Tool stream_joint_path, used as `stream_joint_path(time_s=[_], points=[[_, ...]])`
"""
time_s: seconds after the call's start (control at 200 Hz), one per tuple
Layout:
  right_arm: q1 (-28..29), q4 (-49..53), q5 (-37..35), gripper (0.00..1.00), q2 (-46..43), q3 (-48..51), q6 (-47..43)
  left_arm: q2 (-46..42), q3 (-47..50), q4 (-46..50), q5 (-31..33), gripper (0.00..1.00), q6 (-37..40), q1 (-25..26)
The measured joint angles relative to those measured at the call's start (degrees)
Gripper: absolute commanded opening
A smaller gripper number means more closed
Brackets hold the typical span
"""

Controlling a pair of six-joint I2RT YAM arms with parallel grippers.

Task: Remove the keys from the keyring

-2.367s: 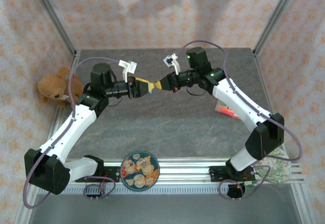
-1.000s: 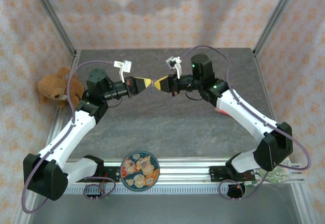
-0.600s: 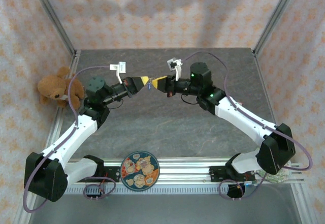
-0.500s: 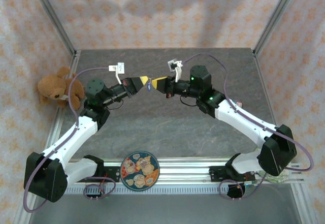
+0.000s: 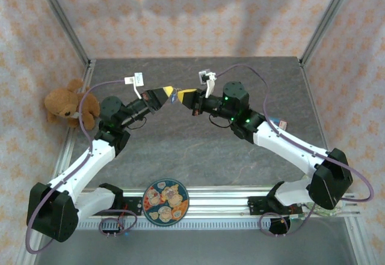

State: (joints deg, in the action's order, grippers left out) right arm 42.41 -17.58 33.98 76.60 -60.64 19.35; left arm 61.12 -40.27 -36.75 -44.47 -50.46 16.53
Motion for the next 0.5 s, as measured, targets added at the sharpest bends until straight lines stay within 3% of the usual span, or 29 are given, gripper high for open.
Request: stream_joint_path(time_s=[0.035, 0.265, 0.501], points=[[0.09, 0.81, -0.20, 0.00, -0.26, -0.11, -0.52, -0.52, 0.02, 0.81, 0.39, 0.31, 0.68, -0.02], [-1.77, 11.39, -0.44, 0.00, -1.77, -4.17, -4.50, -4.74, -0.72, 9.46, 2.93, 0.38, 6.27, -0.70], [-6.78, 26.08, 6.99, 0.00, 1.81, -14.58, -9.40, -4.72, -7.15, 21.94, 1.95, 0.48, 13.46, -2.01]])
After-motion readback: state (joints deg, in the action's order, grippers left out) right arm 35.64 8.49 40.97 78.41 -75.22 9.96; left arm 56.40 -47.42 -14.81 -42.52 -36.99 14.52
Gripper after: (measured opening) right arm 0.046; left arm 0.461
